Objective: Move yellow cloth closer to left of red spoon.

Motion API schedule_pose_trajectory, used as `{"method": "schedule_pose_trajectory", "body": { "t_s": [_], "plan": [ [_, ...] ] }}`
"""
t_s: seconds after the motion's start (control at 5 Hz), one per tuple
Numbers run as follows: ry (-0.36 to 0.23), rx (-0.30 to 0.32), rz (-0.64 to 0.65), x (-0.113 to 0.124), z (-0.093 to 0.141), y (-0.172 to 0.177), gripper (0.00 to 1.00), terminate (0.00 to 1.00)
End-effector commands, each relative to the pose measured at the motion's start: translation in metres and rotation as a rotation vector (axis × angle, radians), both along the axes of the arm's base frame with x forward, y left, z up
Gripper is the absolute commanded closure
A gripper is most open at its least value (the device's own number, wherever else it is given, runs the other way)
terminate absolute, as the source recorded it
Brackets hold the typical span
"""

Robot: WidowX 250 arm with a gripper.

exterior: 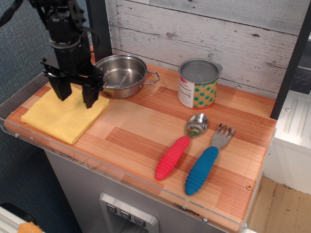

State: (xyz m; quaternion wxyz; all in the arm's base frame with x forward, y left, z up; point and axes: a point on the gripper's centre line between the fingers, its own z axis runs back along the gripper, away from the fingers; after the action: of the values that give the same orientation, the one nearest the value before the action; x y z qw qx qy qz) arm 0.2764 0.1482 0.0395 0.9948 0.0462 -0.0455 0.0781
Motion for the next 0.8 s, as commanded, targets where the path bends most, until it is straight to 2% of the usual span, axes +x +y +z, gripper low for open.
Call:
{"method": "schedule_pose_trajectory", "body": {
  "t_s": [0.0, 0.4, 0.6],
  "plan": [
    [-0.014, 0.057, -0.041, -0.002, 0.004, 0.029, 1.00, 0.00],
    [-0.011, 0.060, -0.041, -0.004, -0.009, 0.035, 1.00, 0.00],
    [-0.016, 0.042, -0.034, -0.002, -0.013, 0.029, 1.00, 0.00]
  ]
}}
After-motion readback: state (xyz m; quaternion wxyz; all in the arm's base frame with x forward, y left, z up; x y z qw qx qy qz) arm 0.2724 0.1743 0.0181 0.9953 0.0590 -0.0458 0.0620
